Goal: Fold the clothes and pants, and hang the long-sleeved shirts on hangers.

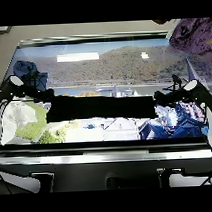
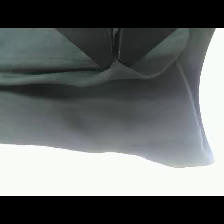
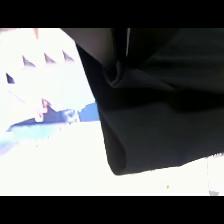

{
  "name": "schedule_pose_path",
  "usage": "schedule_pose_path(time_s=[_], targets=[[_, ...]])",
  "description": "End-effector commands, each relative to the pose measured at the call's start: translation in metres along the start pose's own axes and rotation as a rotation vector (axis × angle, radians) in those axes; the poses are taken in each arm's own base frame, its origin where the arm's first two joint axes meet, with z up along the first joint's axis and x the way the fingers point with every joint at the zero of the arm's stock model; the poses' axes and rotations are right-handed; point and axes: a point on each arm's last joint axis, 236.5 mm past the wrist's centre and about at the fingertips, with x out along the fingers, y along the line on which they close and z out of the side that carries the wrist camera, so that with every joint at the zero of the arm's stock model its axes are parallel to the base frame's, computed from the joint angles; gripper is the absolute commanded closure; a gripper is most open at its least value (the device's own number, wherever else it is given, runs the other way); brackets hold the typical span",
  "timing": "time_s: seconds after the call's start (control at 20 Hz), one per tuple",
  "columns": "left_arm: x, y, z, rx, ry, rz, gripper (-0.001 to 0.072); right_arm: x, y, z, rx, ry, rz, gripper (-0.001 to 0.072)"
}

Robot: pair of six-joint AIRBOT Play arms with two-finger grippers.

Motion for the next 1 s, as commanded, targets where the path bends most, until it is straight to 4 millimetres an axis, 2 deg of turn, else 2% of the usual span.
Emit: schedule_pose_path(time_s=[0.0,0.1,0.25,0.3,0.35,0.4,0.45,0.5,0.55,0.6,0.65,0.7,0.75,0.85,0.95], targets=[[0.018,0.004,0.001,-0.005,0.036,-0.005,0.0691,0.014,-0.004,0.004,0.016,0.008,-0.007,0.0679],[0.022,0.006,0.000,-0.009,0.047,-0.006,0.0690,0.018,-0.006,0.001,0.020,0.022,-0.007,0.0677],[0.024,0.006,-0.001,-0.012,0.052,-0.007,0.0687,0.018,-0.005,-0.001,0.023,0.030,-0.002,0.0577],[0.024,0.006,-0.001,-0.013,0.051,-0.010,0.0678,0.018,-0.004,-0.002,0.025,0.035,0.000,0.0568],[0.024,0.005,-0.001,-0.014,0.051,-0.013,0.0617,0.018,-0.003,-0.004,0.026,0.044,0.002,0.0551],[0.024,0.005,-0.001,-0.017,0.051,-0.013,0.0529,0.017,-0.003,-0.006,0.031,0.053,0.005,0.0471],[0.023,0.004,-0.001,-0.016,0.053,-0.014,0.0424,0.016,-0.002,-0.008,0.050,0.058,0.006,0.0355],[0.021,0.003,-0.001,-0.018,0.057,-0.015,0.0371,0.012,0.002,-0.007,0.064,0.055,0.018,0.0324],[0.018,0.001,0.000,-0.015,0.056,-0.017,0.0371,0.004,0.005,-0.005,0.063,0.043,0.024,0.0324],[0.012,-0.001,0.002,-0.007,0.055,-0.018,0.0370,-0.007,0.008,-0.001,0.065,0.029,0.024,0.0324],[0.004,-0.004,0.005,0.007,0.052,-0.015,0.0296,-0.021,0.009,0.003,0.083,0.024,0.026,0.0318],[-0.006,-0.005,0.009,0.016,0.043,-0.002,0.0175,-0.036,0.007,0.008,0.111,0.026,0.032,0.0260],[-0.020,-0.005,0.014,0.022,0.027,0.024,0.0159,-0.049,0.001,0.011,0.134,0.034,0.044,0.0225],[-0.048,-0.006,0.022,0.050,-0.023,0.068,0.0157,-0.061,-0.007,0.013,0.167,0.049,0.133,0.0220],[-0.071,-0.012,0.025,0.062,-0.069,0.085,0.0157,-0.053,-0.009,0.004,0.195,0.128,0.257,0.0141]])
